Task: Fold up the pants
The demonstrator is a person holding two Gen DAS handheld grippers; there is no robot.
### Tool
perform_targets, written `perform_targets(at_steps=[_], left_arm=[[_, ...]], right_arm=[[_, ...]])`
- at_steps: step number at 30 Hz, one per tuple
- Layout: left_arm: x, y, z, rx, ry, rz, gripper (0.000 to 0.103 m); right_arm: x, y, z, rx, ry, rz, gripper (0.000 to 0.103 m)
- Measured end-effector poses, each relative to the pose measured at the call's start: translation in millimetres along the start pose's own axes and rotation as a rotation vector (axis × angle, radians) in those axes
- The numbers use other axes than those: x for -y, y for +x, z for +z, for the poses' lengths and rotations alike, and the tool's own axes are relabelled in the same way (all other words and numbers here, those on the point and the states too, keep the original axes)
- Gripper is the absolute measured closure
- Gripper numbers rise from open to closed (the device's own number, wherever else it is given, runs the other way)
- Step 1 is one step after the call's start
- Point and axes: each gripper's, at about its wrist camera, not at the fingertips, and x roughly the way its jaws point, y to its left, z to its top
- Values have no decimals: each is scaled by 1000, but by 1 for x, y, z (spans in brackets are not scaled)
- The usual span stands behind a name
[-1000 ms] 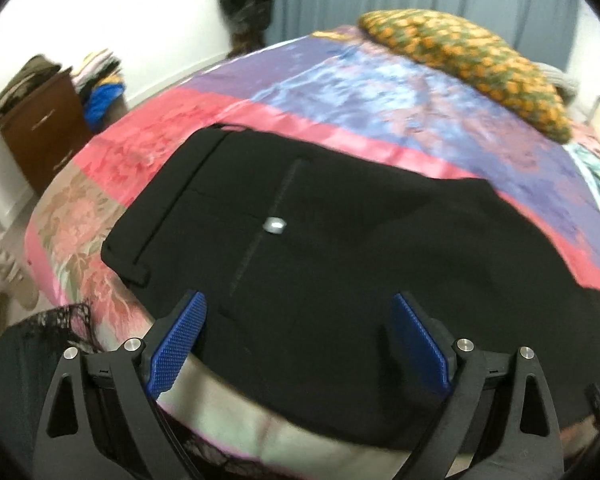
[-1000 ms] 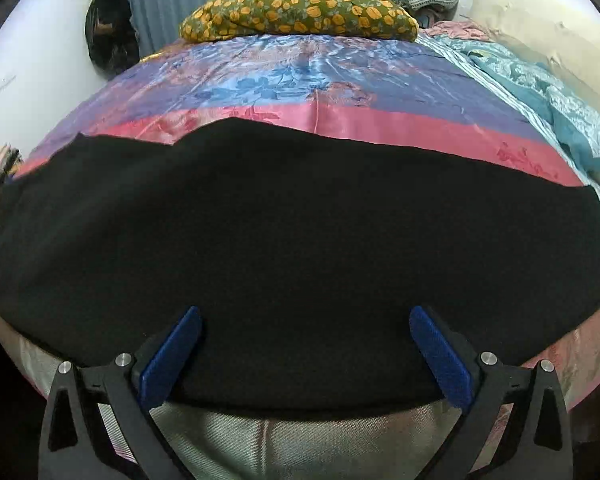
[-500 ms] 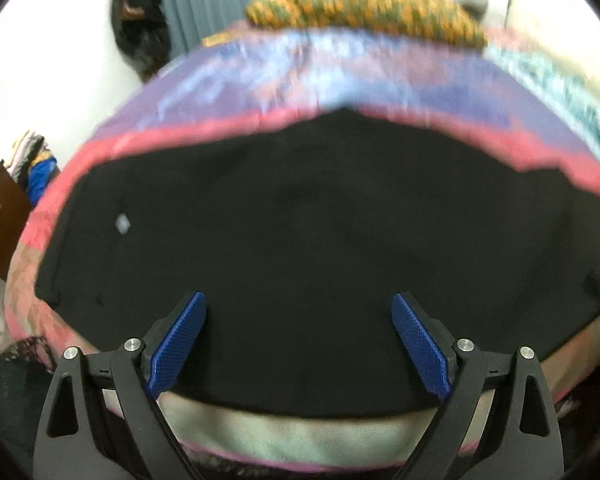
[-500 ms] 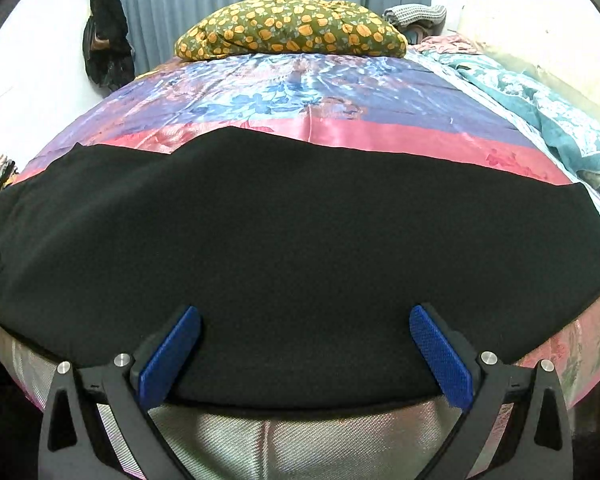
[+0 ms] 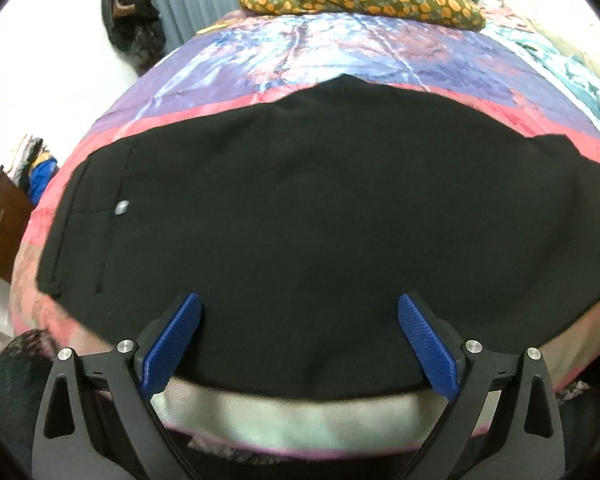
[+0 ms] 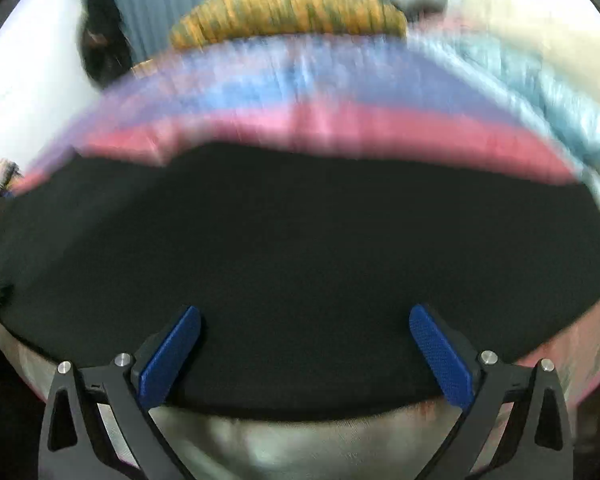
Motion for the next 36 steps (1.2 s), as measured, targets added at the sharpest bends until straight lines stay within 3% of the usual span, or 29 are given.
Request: perform_targets(at_steps=[3, 8, 11, 13, 16, 19, 21, 23, 25, 26, 27, 30, 33, 36], left_arm=[[-1, -17, 7, 59, -34, 29, 4], [34, -14, 62, 134, -2, -10, 4], [52, 0, 91, 184, -6, -33, 4], [60, 21, 102, 173, -4, -5, 4], [67, 64, 95, 69, 10, 51, 4], [59, 69, 85, 91, -48, 20, 1], [58, 72, 86, 74, -48, 19, 1], [58, 73, 85, 74, -47, 17, 1], [58, 73, 84, 79, -50, 14, 1], [59, 73, 83, 81, -48, 17, 1], [60, 73, 83, 86, -46, 21, 1], [60, 72, 81, 94, -42, 29, 1], [60, 72, 82, 94, -41, 30, 1], [60, 73, 82, 88, -41, 30, 1]], right_arm=[[-1, -6, -2, -19, -6, -14, 0], [1, -11, 0, -19, -1, 1, 1], [13, -33, 11, 70, 32, 15, 1], [35, -48, 32, 159, 54, 19, 1], [71, -51, 70, 202, 41, -2, 1], [122, -32, 105, 179, 51, 34, 0], [161, -11, 114, 153, 75, 0, 0], [199, 16, 111, 69, 133, -54, 1], [243, 50, 90, -104, 248, -79, 6], [258, 44, 78, -48, 273, -20, 12], [261, 35, 76, -4, 263, -32, 15], [256, 13, 76, -25, 240, -149, 19], [230, -19, 75, 48, 150, -102, 18], [207, -18, 72, 2, 10, -100, 16]])
